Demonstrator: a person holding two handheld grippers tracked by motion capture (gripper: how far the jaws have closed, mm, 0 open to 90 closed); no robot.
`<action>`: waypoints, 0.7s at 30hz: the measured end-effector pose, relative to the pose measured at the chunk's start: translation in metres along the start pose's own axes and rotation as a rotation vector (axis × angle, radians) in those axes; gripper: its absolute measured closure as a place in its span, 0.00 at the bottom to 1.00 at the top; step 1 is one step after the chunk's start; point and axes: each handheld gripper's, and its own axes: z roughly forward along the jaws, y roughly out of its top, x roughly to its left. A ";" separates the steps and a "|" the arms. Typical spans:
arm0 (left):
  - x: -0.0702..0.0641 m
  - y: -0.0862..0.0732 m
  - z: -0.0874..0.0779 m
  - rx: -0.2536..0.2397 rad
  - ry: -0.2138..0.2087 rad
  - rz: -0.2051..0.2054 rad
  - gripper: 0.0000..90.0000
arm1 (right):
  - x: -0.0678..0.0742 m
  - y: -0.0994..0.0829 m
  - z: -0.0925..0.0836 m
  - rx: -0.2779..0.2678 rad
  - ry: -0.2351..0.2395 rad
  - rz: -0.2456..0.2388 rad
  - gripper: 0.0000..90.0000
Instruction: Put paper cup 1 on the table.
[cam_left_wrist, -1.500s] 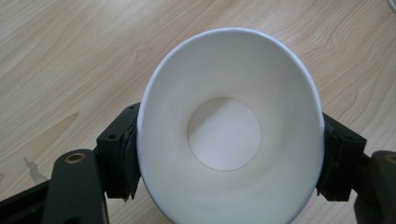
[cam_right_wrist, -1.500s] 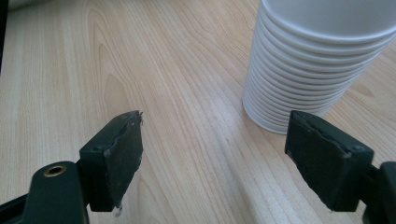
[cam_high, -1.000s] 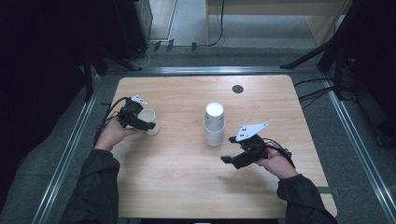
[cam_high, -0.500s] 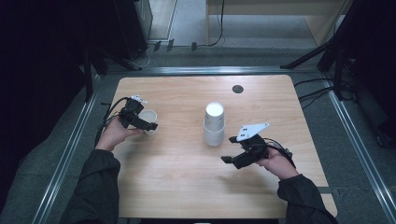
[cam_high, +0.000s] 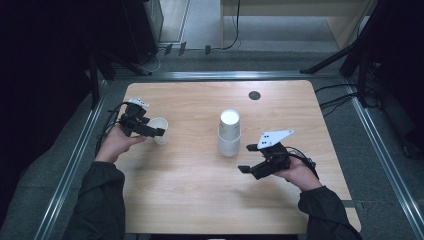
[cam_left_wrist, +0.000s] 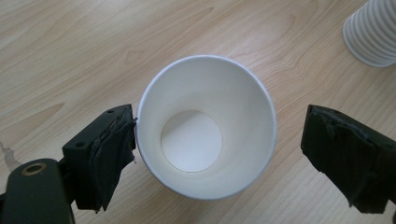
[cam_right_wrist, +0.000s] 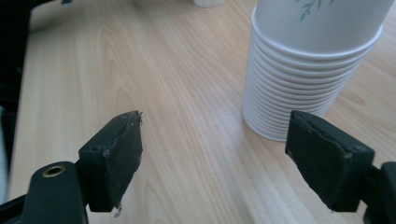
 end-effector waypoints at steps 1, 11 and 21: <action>-0.001 0.000 -0.002 -0.006 0.001 0.001 0.11 | -0.001 0.001 -0.001 0.007 0.011 0.005 0.22; -0.015 0.002 -0.025 -0.050 -0.016 0.016 0.13 | -0.004 0.008 -0.007 0.043 0.015 0.027 0.23; -0.031 0.007 -0.038 -0.089 -0.075 0.016 0.14 | -0.010 0.018 -0.014 0.041 0.021 0.039 0.31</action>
